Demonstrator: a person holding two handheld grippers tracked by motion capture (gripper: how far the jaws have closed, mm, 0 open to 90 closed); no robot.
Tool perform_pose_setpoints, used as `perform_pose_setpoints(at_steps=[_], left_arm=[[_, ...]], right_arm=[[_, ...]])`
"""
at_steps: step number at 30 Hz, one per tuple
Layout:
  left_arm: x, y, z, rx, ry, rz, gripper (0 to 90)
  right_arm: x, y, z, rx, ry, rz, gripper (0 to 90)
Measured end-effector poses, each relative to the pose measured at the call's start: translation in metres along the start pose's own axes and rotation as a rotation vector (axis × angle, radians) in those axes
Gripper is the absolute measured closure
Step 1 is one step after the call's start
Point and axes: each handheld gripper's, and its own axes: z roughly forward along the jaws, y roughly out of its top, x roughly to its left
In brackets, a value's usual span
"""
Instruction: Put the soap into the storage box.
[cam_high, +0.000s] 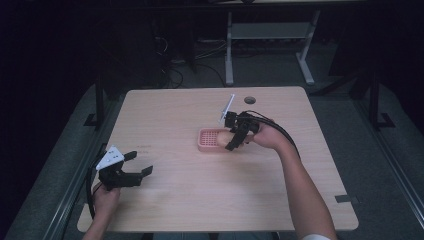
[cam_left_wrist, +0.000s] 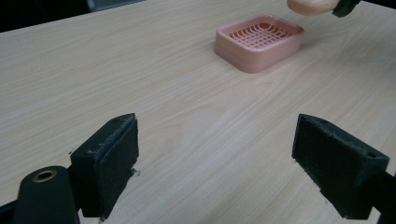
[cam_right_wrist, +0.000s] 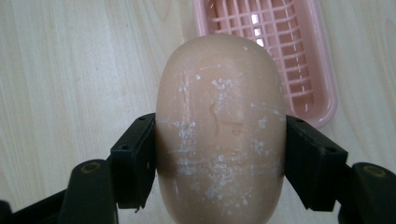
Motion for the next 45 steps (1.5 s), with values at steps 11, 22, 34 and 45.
perform_pose_setpoints(at_steps=[11,22,34,45], left_arm=[[0.000,0.000,-0.001,0.002,0.002,0.002,14.3],[0.001,0.000,0.000,-0.004,0.002,-0.001,14.3],[0.001,0.000,-0.001,-0.008,0.001,-0.001,14.3],[0.000,0.000,0.000,-0.012,0.000,0.000,14.3]], right_arm=[[-0.007,0.015,0.002,-0.004,0.003,-0.007,31.8],[-0.015,0.031,0.008,0.007,0.008,-0.020,31.8],[-0.024,0.047,0.011,0.015,0.003,-0.025,31.8],[-0.030,0.056,0.028,0.041,0.025,-0.026,31.8]])
